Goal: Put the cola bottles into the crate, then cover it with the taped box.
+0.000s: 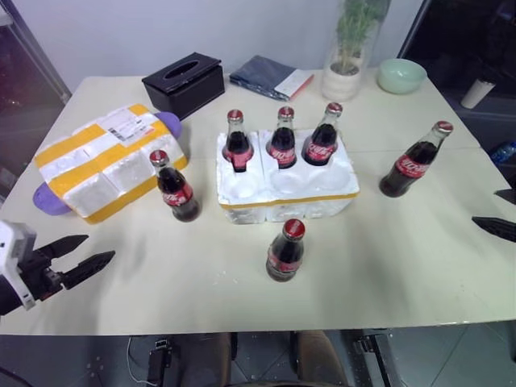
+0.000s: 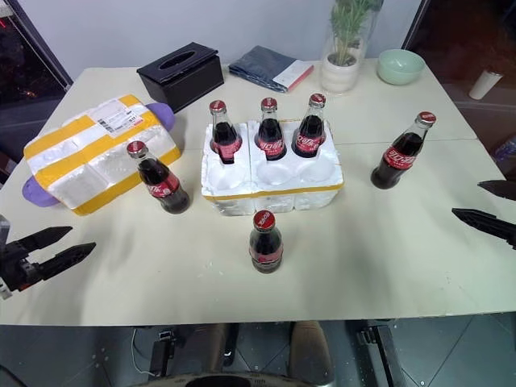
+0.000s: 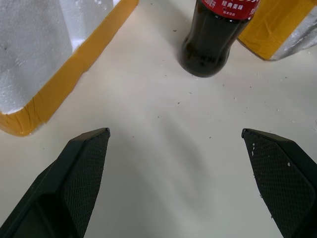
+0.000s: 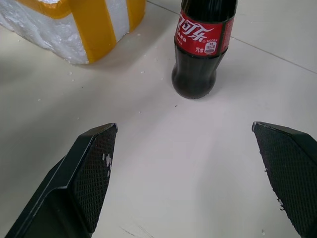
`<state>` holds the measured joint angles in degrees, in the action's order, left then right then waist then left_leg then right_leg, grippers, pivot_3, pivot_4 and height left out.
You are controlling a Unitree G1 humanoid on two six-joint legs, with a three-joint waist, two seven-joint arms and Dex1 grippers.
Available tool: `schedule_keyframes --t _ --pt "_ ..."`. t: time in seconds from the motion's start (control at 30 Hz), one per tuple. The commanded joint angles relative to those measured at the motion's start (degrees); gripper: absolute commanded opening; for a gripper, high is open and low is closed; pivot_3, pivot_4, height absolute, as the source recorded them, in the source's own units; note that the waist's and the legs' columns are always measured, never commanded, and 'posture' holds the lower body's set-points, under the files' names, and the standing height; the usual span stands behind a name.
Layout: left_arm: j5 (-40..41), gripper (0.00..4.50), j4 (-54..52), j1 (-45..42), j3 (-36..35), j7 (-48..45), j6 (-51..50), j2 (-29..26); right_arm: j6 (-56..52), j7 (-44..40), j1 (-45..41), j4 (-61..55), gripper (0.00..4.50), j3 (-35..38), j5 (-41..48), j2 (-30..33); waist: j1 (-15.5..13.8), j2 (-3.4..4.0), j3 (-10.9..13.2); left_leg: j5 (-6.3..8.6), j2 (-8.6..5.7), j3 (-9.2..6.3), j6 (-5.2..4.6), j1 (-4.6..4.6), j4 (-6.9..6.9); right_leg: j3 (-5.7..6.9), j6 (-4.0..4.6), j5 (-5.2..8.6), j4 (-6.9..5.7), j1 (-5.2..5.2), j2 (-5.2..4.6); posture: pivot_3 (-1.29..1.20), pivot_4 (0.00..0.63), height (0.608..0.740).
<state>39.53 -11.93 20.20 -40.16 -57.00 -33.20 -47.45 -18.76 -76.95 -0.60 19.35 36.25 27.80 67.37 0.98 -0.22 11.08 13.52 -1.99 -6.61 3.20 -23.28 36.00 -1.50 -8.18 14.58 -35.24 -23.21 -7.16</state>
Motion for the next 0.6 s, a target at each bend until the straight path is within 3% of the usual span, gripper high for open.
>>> schedule_keyframes --t 0.03,0.6 --pt "-0.99 4.47 -1.62 1.49 -1.32 -0.41 1.42 -0.14 0.65 -0.47 -0.83 -0.12 4.50 0.74 0.17 0.77 -0.02 0.00 0.00 0.00 0.00 0.00 0.00 0.00 0.00 0.00 0.00 0.00 0.00 0.00 0.00 0.00 0.150 0.740" --pt "-1.09 4.47 -1.02 -0.49 -0.96 1.78 1.04 1.21 1.90 -0.64 -0.65 1.21 4.50 1.35 -0.33 -0.12 0.14 0.01 -0.01 0.00 0.00 0.02 0.00 0.01 0.05 0.00 0.01 -0.02 -0.05 0.02 0.00 0.00 0.150 0.740"
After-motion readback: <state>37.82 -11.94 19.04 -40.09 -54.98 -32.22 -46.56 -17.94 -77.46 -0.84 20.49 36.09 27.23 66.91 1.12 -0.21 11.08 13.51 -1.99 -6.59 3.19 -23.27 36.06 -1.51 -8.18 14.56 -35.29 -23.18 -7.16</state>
